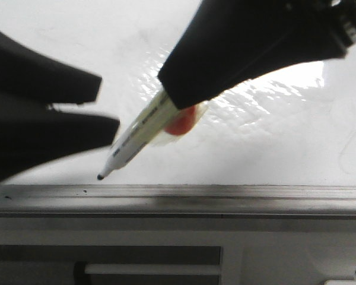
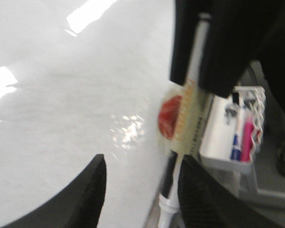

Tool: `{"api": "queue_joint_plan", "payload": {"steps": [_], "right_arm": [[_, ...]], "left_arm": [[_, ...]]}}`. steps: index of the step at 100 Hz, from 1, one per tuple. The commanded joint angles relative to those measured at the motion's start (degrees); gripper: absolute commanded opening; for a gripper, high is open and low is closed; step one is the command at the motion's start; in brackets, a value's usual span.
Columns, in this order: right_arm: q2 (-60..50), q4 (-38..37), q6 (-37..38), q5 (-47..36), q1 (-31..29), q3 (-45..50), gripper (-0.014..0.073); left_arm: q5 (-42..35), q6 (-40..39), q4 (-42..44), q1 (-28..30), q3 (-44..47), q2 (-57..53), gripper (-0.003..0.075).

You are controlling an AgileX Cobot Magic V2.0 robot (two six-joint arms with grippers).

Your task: Write number 9 on whiteboard

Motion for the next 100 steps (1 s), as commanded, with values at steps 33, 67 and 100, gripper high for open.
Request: {"api": "queue_joint_plan", "payload": {"steps": [33,67,100], "right_arm": [[-4.09,-0.66,2.82,2.44,-13.85,-11.01,-0.0069],[3.3,-0.66,4.23,6.35,-16.17,-17.02,-0.0069],[11.47,0.45,4.23,8.14,-11.82,-18.07,-0.0069]], "left_arm": [[-4.29,-0.45,-12.28,4.96,-1.43,-17.46,0.0335],[-4.29,-0.69,-15.43,5.0,-1.43,-17.56,0.0335],[-3.94,-0.69,-15.43,5.0,-1.43,-17.56,0.0335]]}}
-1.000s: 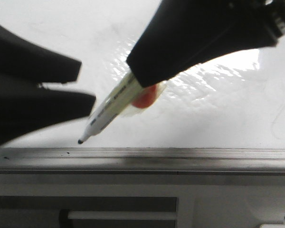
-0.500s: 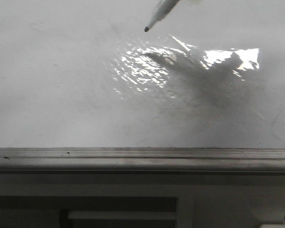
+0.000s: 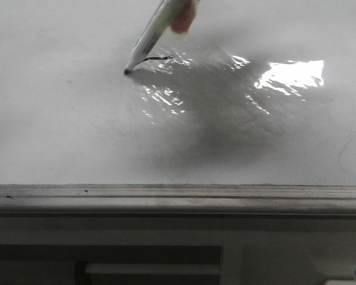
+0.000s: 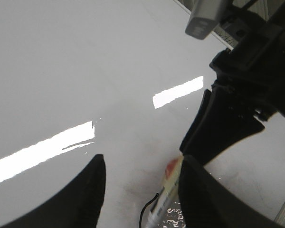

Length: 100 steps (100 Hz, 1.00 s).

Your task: Write number 9 on whiteboard

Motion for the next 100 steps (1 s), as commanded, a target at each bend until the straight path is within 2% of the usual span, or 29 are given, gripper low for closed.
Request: {"api": "queue_joint_plan", "payload": {"steps": [1,27,54,69,76,85,100], "right_arm": [[0.22,-1.72,-0.01,1.99,0.34,-1.59,-0.0069],[-2.52,-3.11,0.08,7.8,-2.93,-4.08,-0.0069],[-2.26,-6.51,0.08,8.66,-5.1,-9.1,-0.0069],[-1.77,-3.18,0.7,11.98,-4.9,-5.35,-0.0069],[-1.77,0.06,0.6,10.91,-3.69,-1.18,-0.0069],[-1.77,0.21,0.6,9.55,-1.72,2.25,-0.0069],[-2.56,1.1,0.6,6.37,0.6,1.88,-0.0069]], "left_arm": [[-3.61,-0.69,-1.37,0.13,-1.53,-0.27,0.0335],[-3.26,-0.69,-1.37,0.13,-1.53,-0.15,0.0335],[-3.14,-0.69,-1.37,0.13,-1.53,-0.15,0.0335],[-2.82,-0.69,-1.37,0.13,-1.53,-0.15,0.0335],[-1.98,-0.69,-1.37,0.13,-1.53,-0.15,0.0335],[-0.66,-0.69,-1.37,0.13,-1.53,-0.15,0.0335],[-0.34,-0.69,0.39,0.13,-1.42,-0.15,0.0335]]}}
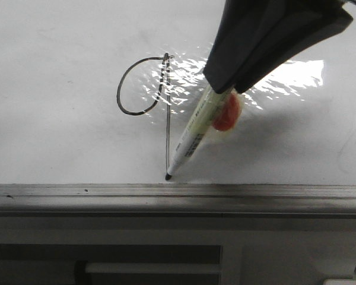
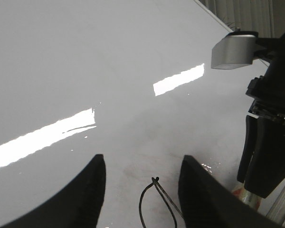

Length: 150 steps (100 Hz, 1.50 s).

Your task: Write number 9 on whiteboard

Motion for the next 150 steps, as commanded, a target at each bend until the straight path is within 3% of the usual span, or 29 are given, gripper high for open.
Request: {"api": "queue_joint_plan", "payload": {"steps": [1,36,59,97,104,121,124,134,150], "right_arm": [[-1.58,-3.5,-0.21,-5.61,0.91,-1.82,-0.0069],[-3.08,-1.93,-0.09,-6.19,7.83,-4.85,-0.0069],[-2.73,0.99,0.04,-7.18,9.8,-4.85,-0.0069],[-2.7,2.49,0.04,-6.7,9.88,-4.85,-0.0069],[-2.6,2.49,0.04,-6.7,9.88,-4.85,-0.0069],[-2.6,2.49,0.04,-6.47,9.88,-4.85,-0.0067],[-2.6,2.49,0.04,-6.47,9.88,-4.85,-0.0061],[-2.6,1.72,-0.5,-6.47,9.88,-4.85,0.0027],[-2.6,1.72,-0.5,-5.11,9.88,-4.85,0.0391]], "left_arm": [[-3.24,-0.59,1.29,0.13,-1.42,-0.15,0.0335],[0.52,-6.8,26.8,0.02,-1.54,4.36,0.0335],[-4.6,-8.27,26.57,-2.38,-1.62,12.46,0.0335],[-12.25,-8.27,18.11,-2.36,-1.62,20.36,0.0328],[-12.84,-8.27,18.11,-2.36,-1.62,21.13,0.0275],[-12.9,-8.5,18.35,-2.5,-1.62,21.55,-0.0001],[-13.03,-8.5,18.35,-2.5,-1.62,21.55,-0.0018],[-13.26,-8.5,18.35,-2.5,-1.62,21.55,-0.002],[-14.31,-11.64,18.22,-2.5,-1.62,21.55,-0.002]]}}
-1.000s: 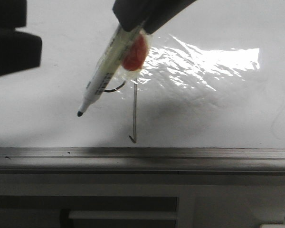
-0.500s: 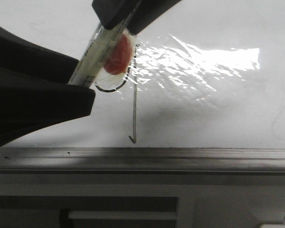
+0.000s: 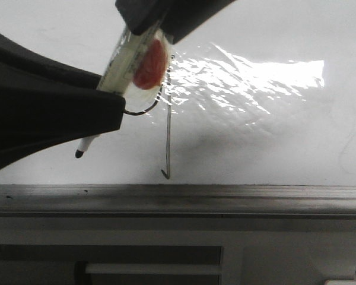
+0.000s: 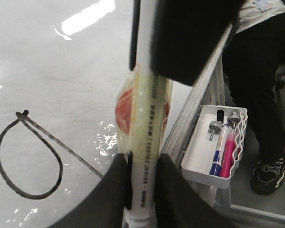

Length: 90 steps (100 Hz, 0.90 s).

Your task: Write number 9 on whiteboard

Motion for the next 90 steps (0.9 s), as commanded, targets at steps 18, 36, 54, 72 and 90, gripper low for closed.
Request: {"api": "queue_joint_plan", "payload": {"steps": [18,36,54,72,90], "right_arm": [[-0.86,-0.54,-0.4,-1.93,0.09,-2.03,0.0491],[-0.86,-0.54,-0.4,1.5,0.09,-2.03,0.0447],[-0.86,-0.54,-0.4,2.53,0.09,-1.83,0.0437],[-0.86,-0.54,-0.4,3.05,0.09,-1.83,0.0437],[-0.86,-0.54,-0.4,2.62,0.09,-1.53,0.0437]], "left_arm": [[-0.92,-5.81,-7.4,-0.41,-1.52,-0.5,-0.002],[7.07,-8.6,-33.11,-0.41,-1.52,-0.5,-0.002],[12.35,-8.6,-44.79,-0.41,-1.52,-0.5,-0.002],[16.95,-8.6,-47.52,-0.41,-1.52,-0.5,-0.002],[15.75,-8.6,-47.38,-0.41,-1.52,-0.5,-0.002]]}}
